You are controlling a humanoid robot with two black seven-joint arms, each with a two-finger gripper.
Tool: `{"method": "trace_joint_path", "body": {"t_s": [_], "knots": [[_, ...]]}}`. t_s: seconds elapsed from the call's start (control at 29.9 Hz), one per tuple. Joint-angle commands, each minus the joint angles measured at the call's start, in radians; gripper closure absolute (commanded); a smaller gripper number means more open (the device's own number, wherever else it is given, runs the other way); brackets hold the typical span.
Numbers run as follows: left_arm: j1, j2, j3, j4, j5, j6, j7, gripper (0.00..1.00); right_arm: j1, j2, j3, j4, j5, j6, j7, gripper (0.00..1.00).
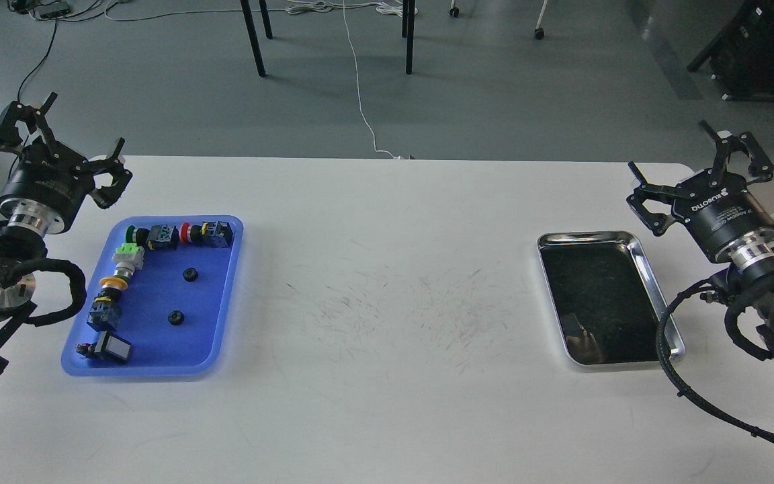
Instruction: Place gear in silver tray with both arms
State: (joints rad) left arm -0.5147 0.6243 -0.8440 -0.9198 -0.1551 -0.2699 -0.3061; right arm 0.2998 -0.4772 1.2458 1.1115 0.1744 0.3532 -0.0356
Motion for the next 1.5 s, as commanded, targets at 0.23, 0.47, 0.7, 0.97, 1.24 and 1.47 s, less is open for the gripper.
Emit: {"method": "trace_joint_path", "body": {"t_s": [0.23, 0.47, 0.7, 0.97, 1.24, 1.47], "knots": [[0.001, 0.000, 0.000, 0.002, 0.000, 0.003, 0.001, 0.02, -0.001, 0.000, 0.000, -0.001, -0.001, 0.006, 0.006, 0.01], [-0.001, 0.002, -0.004, 0.009, 0.000, 0.003, 0.002, 0.02, -0.002, 0.003, 0.003, -0.002, -0.001, 0.012, 0.014, 0.01], [-0.004, 0.005, -0.006, 0.013, 0.000, 0.034, -0.002, 0.02, -0.002, 0.012, 0.003, -0.012, -0.003, 0.010, 0.022, 0.01], [-0.004, 0.003, -0.001, 0.015, 0.002, 0.026, 0.004, 0.02, 0.004, 0.012, -0.016, -0.015, -0.004, 0.010, 0.045, 0.01], [-0.001, 0.009, 0.006, 0.016, 0.060, 0.021, -0.002, 0.02, 0.001, 0.014, -0.013, -0.028, -0.004, 0.001, 0.045, 0.01], [-0.002, 0.040, 0.005, 0.010, 0.147, 0.011, -0.010, 0.02, -0.011, 0.014, -0.016, -0.041, -0.003, 0.010, 0.045, 0.01]]}}
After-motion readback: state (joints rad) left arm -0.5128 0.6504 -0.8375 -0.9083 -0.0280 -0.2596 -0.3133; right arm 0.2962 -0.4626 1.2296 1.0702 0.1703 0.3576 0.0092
